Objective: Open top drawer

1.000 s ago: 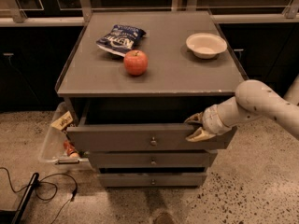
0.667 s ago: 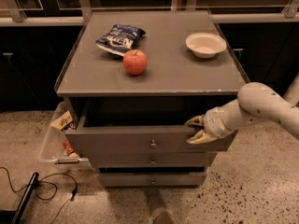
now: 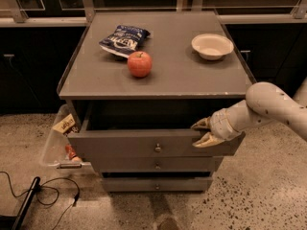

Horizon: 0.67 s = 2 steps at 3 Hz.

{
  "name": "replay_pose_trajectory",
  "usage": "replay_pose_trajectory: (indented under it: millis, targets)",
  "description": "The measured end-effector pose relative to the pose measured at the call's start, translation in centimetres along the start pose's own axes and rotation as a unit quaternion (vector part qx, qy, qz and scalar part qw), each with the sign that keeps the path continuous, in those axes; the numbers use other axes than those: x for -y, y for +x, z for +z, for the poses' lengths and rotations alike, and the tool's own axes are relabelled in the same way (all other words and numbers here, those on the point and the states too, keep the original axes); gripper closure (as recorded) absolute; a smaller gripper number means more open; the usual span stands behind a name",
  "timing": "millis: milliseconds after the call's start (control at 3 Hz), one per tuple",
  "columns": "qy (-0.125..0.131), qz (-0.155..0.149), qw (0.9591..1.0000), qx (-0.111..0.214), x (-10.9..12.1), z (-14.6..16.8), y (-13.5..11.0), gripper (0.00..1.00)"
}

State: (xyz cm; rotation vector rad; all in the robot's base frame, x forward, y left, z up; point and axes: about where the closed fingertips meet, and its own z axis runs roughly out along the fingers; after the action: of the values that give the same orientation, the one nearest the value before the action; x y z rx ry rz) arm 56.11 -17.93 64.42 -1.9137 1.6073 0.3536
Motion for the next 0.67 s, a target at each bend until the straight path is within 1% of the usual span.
replay_pose_trajectory:
  millis: [333, 667]
  targets:
    - [0.000, 0.000, 1.0000, 0.000, -0.04, 0.11, 0.08, 0.61]
    - [-0.002, -0.001, 1.0000, 0.002, -0.71, -0.10, 0.11, 0.84]
